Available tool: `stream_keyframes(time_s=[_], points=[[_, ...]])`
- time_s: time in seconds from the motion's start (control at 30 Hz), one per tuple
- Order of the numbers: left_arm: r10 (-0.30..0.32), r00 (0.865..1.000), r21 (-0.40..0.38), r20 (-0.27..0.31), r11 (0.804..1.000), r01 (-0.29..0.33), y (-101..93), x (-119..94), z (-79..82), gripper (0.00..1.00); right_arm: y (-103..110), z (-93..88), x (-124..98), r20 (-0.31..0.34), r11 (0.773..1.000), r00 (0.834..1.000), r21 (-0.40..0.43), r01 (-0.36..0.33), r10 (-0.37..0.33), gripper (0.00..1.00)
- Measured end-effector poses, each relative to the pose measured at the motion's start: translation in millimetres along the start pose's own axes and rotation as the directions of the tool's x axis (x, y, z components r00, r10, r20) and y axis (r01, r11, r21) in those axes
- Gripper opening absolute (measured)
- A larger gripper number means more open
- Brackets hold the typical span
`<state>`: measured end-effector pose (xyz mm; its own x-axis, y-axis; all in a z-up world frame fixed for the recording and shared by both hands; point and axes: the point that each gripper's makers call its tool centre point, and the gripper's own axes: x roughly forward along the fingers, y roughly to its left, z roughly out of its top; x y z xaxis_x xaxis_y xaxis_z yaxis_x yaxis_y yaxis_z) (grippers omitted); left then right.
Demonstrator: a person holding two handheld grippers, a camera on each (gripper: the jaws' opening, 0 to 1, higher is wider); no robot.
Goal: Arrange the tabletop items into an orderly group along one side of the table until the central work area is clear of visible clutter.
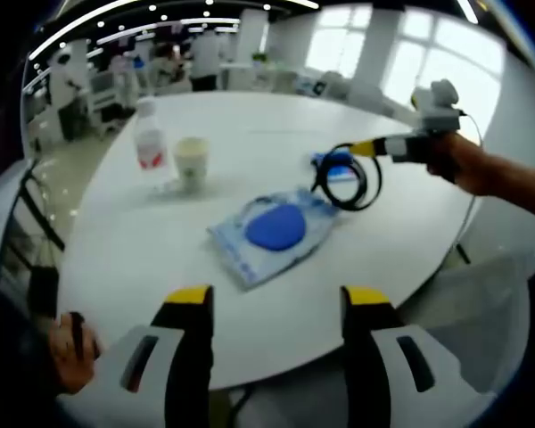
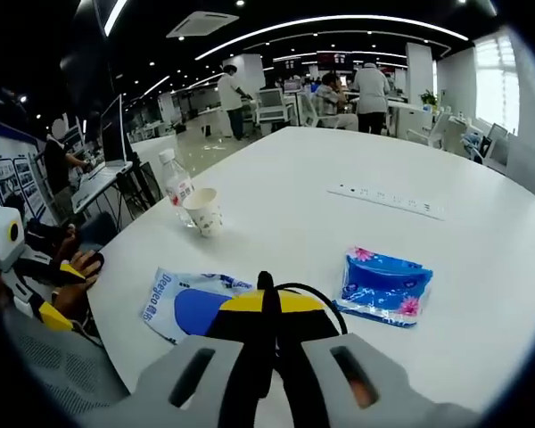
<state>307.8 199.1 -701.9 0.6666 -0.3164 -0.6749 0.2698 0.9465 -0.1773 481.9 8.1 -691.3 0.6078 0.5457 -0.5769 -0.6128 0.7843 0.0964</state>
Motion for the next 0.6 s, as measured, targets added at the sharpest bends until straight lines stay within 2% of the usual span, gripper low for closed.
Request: stream_keyframes(time_s=[0.3, 0.6], points=[[-0.003, 1.000, 0.005, -0.005, 1.000, 0.003, -0.5, 0.7, -0.4, 0.54, -16.8, -9.9, -8.0, -0.014, 0.999, 1.000, 0.022, 0.023, -0.023, 0.02], [-0.007, 1.000, 0.011, -0.011, 1.000, 0.007, -1.9, 1.2, -1.2, 0.54, -18.6, -10.9, -8.6, -0.012, 0.999, 0.999, 0.036, 0.033, -0.032, 0.02]])
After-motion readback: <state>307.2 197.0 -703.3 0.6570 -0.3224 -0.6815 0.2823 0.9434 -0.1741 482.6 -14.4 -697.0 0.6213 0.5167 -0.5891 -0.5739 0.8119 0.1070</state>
